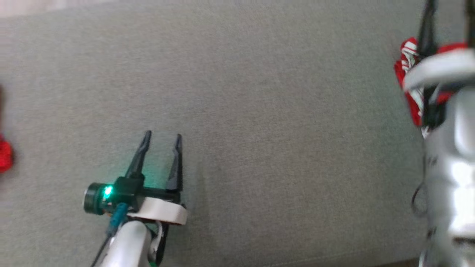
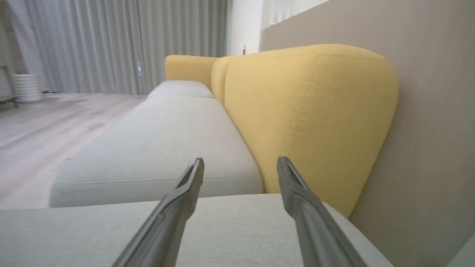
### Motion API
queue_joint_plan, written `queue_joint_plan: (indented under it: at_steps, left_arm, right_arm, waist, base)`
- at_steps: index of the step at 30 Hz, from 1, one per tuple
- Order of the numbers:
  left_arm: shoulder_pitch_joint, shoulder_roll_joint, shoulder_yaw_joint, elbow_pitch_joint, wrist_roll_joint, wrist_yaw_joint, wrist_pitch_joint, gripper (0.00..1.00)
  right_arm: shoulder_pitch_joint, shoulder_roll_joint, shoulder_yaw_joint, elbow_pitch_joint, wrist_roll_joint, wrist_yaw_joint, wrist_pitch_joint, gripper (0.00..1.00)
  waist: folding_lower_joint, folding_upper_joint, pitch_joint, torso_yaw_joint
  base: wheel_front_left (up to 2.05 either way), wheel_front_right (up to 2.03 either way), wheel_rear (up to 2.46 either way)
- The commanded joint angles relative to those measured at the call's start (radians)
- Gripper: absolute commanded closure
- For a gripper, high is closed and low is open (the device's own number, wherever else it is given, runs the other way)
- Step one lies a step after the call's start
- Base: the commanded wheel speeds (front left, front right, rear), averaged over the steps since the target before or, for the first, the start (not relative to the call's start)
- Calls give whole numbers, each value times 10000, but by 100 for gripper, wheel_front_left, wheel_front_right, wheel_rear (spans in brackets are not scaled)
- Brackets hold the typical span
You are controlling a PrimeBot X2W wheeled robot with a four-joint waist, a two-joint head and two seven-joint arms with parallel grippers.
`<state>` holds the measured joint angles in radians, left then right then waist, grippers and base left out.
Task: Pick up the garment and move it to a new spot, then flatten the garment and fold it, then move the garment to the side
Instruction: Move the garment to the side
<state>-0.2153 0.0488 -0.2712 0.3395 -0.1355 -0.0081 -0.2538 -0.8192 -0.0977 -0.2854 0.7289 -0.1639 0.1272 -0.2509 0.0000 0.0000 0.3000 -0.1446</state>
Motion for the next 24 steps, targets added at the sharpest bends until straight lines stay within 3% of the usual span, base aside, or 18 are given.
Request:
queue_joint_plan:
  at_steps: [1,13,24]
  left_arm:
    - [72,14,599,-369,-114,87,-80,0]
    - [595,14,1542,-251,-317,167,-80,0]
    - [1269,14,1987,10,-529,275,-80,0]
  right_arm:
    - [1052,150,699,-855,682,35,-106,0]
    - [4495,469,2438,-2077,2551,35,-107,0]
    - [5722,473,3175,-2279,3035,35,-108,0]
  waist:
    - [0,0,-408,389]
    - [0,0,-1495,1325]
    - [0,0,-2359,1519]
  base:
    - [0,0,0]
    - [0,0,0]
    - [0,0,0]
